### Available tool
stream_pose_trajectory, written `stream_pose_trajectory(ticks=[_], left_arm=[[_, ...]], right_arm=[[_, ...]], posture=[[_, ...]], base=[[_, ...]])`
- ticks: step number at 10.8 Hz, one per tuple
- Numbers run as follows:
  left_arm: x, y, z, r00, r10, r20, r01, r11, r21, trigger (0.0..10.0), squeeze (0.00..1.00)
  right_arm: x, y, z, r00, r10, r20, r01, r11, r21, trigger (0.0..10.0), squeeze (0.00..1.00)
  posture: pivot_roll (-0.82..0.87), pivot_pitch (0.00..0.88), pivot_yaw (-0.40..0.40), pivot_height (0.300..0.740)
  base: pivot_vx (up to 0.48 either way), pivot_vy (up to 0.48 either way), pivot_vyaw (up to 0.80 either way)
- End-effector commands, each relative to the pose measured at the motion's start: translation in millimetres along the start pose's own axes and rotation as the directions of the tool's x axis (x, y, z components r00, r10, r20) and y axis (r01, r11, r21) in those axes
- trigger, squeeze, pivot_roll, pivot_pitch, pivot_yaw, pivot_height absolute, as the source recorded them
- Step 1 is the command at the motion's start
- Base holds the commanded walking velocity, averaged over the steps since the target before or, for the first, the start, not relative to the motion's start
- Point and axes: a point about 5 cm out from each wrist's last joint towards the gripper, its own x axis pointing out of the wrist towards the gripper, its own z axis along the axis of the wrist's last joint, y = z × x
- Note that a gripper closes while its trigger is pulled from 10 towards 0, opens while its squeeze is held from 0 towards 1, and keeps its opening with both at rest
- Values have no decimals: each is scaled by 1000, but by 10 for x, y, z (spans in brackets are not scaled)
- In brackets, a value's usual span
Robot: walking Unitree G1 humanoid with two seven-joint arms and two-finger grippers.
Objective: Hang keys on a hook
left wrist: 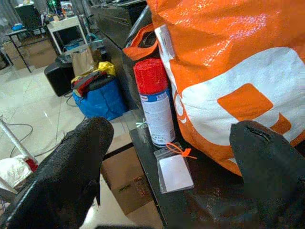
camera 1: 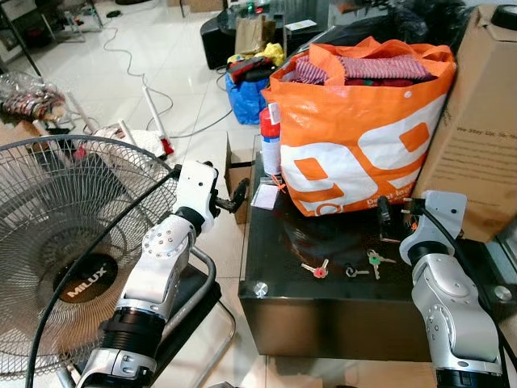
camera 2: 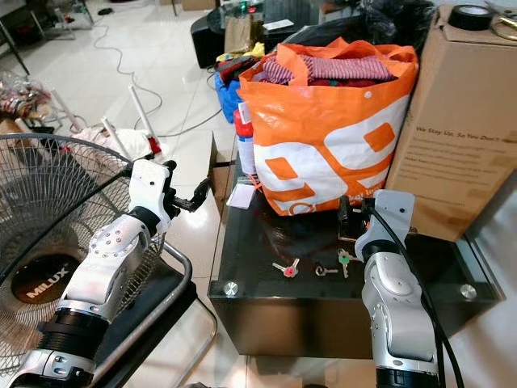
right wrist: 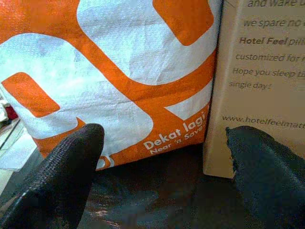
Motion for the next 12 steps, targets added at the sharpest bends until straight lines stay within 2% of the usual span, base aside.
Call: stream_pose_trajectory(ticks=[1,6,12], left_arm=[[12,29,25,1000,4,7,-4,1000,20,10000,0],[11,20,28,1000,2,10,-2,1000,21,10000,0],[11,34,20,1000,17,7,-17,1000,-1,10000,0]], right_arm=[[22,42,66,1000,15,26,-15,1000,-3,10000,1000],[12,27,64,1000,10,26,-10,1000,-3,10000,1000],[14,22,53,1000,9,20,-9,1000,-6,10000,1000]], posture=[[-235,0,117,740],[-237,0,117,740],[-234,0,112,740]], base=[[0,-251,0],[0,-295,0],[0,0,0]])
